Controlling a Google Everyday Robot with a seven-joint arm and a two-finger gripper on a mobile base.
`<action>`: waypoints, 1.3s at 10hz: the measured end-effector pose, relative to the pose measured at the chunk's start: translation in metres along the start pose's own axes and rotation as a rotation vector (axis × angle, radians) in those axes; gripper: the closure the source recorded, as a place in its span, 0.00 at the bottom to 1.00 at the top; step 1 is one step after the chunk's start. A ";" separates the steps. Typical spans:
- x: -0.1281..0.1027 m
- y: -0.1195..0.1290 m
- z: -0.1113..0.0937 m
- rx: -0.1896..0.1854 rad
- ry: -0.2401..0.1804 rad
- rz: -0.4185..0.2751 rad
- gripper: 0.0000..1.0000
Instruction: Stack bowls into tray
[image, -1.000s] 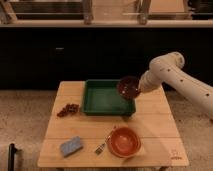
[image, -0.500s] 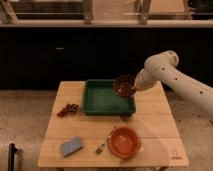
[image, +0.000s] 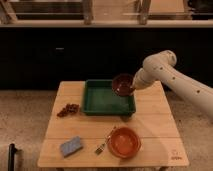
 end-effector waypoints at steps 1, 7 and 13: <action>0.004 -0.002 0.001 0.007 0.002 0.000 1.00; -0.027 0.003 0.001 0.023 -0.068 -0.067 1.00; -0.069 -0.013 0.004 0.058 -0.134 -0.127 1.00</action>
